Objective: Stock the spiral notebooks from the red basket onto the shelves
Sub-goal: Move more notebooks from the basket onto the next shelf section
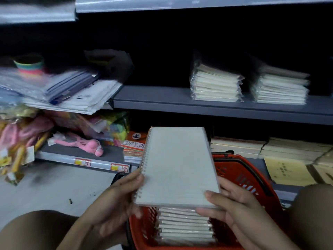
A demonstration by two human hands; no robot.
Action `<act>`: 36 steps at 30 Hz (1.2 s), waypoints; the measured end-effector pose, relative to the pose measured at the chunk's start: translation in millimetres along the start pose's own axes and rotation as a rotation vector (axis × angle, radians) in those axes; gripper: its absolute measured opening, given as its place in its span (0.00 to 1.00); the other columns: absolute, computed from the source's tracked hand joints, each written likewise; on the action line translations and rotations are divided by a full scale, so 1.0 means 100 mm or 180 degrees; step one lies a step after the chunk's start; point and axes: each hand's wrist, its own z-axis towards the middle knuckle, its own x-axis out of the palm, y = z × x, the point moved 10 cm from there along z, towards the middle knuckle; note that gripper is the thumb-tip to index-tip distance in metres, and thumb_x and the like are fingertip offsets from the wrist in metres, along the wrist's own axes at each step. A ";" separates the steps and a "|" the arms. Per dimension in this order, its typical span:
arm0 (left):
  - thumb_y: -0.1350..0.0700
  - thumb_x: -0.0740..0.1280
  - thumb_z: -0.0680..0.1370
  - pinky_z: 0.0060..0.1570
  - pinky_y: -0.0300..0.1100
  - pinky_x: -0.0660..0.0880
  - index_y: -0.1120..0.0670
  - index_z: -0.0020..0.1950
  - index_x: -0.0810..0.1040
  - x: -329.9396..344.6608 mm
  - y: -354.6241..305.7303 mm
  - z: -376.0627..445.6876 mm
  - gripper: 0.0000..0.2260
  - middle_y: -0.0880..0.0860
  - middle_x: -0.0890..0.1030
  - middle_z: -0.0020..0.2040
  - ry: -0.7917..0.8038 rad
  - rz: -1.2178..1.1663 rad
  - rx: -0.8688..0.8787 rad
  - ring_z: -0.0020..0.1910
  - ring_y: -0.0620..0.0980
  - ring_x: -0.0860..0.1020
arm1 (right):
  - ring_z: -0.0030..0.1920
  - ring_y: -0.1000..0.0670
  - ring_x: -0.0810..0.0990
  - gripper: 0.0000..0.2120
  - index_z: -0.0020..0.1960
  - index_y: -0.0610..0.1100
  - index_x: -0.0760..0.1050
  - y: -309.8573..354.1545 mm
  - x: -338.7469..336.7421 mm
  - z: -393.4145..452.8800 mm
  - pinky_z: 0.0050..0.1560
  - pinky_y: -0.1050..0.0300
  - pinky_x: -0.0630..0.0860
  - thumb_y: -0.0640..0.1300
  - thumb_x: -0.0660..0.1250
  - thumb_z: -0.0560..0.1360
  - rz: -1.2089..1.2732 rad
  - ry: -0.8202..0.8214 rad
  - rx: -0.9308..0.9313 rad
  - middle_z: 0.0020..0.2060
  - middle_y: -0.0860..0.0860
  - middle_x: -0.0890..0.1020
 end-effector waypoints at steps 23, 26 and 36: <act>0.57 0.63 0.80 0.23 0.32 0.68 0.57 0.61 0.82 -0.20 -1.62 0.85 0.13 0.54 0.82 0.50 -0.0383 0.0704 0.0957 0.34 0.44 0.75 | 0.53 0.47 0.86 0.15 0.65 0.42 0.77 1.06 0.65 1.33 0.52 0.50 0.83 0.33 0.65 0.79 -0.0036 0.0067 -0.0767 0.53 0.47 0.87; 0.56 0.62 0.82 0.26 0.34 0.69 0.63 0.66 0.77 -0.27 -1.80 1.13 0.16 0.59 0.78 0.52 -0.0469 0.0836 0.0970 0.32 0.44 0.74 | 0.50 0.45 0.87 0.14 0.64 0.40 0.78 1.08 0.62 1.64 0.50 0.54 0.84 0.35 0.67 0.79 0.0026 -0.0099 -0.0536 0.52 0.47 0.87; 0.63 0.73 0.74 0.40 0.34 0.81 0.54 0.57 0.83 -0.60 -1.79 0.95 0.13 0.58 0.86 0.45 -0.1605 0.1416 0.1880 0.43 0.55 0.87 | 0.38 0.44 0.88 0.15 0.57 0.40 0.78 1.20 0.27 1.80 0.45 0.49 0.84 0.34 0.76 0.71 -0.0776 -0.1054 -0.1386 0.43 0.45 0.86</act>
